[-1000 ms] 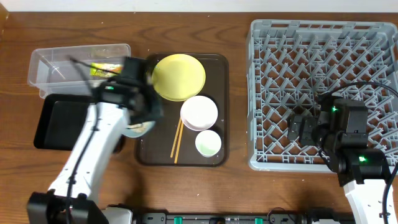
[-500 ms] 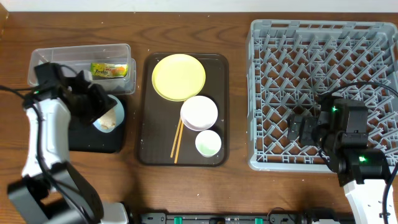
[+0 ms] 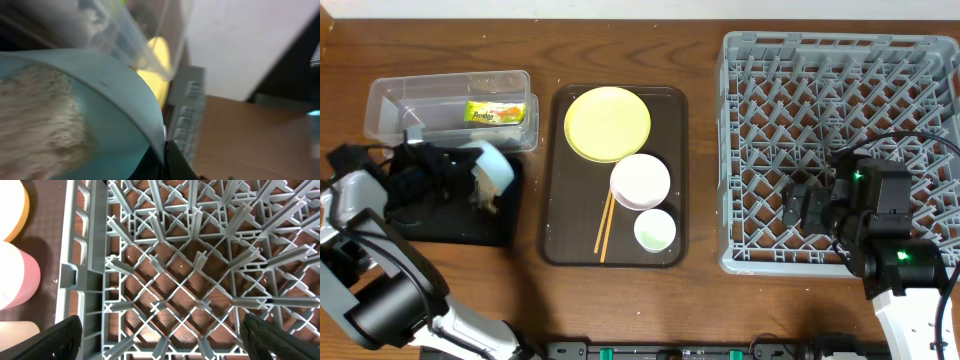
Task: Sort waste into correct bins and load items into the dishwasher rack
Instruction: 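Tip the blue bowl over the black tray to dump the scraps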
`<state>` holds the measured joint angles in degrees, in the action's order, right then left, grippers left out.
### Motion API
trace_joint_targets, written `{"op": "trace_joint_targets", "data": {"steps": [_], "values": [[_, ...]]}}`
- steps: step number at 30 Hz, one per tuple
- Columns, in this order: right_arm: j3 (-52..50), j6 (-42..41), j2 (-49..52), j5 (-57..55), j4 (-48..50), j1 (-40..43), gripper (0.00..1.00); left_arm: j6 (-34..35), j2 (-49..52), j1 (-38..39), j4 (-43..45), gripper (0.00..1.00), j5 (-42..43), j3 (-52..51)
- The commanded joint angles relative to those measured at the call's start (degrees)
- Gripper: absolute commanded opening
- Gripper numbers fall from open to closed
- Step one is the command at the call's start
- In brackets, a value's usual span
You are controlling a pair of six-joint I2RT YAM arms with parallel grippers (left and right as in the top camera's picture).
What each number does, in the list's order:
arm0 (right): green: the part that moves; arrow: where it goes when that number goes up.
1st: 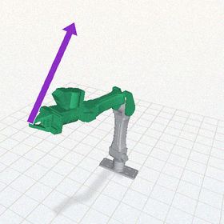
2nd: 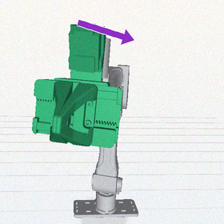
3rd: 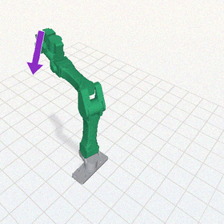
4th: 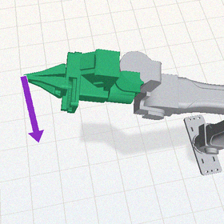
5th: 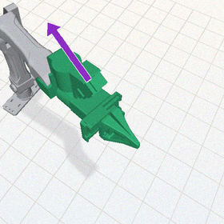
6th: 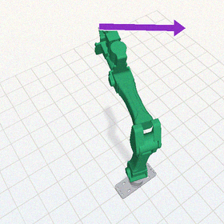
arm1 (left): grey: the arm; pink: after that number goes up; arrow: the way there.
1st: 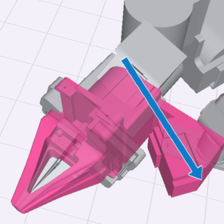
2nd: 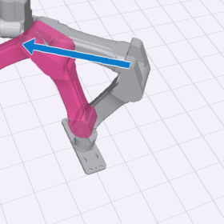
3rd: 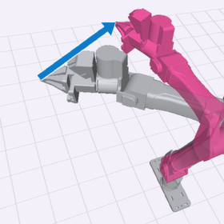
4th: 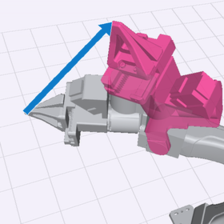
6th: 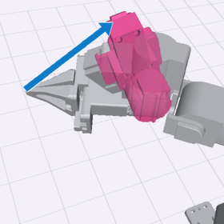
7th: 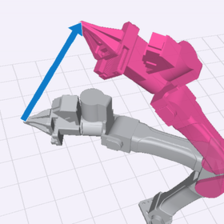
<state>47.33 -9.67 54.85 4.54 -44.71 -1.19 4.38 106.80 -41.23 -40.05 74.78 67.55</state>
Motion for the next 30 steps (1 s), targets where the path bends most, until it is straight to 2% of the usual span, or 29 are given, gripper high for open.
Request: {"op": "trace_joint_targets", "data": {"steps": [1, 5, 30], "values": [[1.38, -0.57, -0.46, 0.46, 0.11, -0.72, 0.99, -1.16, 0.26, -2.08, 0.98, 0.06, 10.43, 1.18], [1.38, -0.57, -0.46, 0.44, 0.11, -0.72, 0.99, -0.87, 0.26, -3.85, 2.01, 0.06, 15.32, 1.20], [1.38, -0.57, -0.46, 0.44, 0.11, -0.72, 0.99, -0.74, 0.26, -5.46, 2.05, 0.06, 15.15, 1.20]]}}
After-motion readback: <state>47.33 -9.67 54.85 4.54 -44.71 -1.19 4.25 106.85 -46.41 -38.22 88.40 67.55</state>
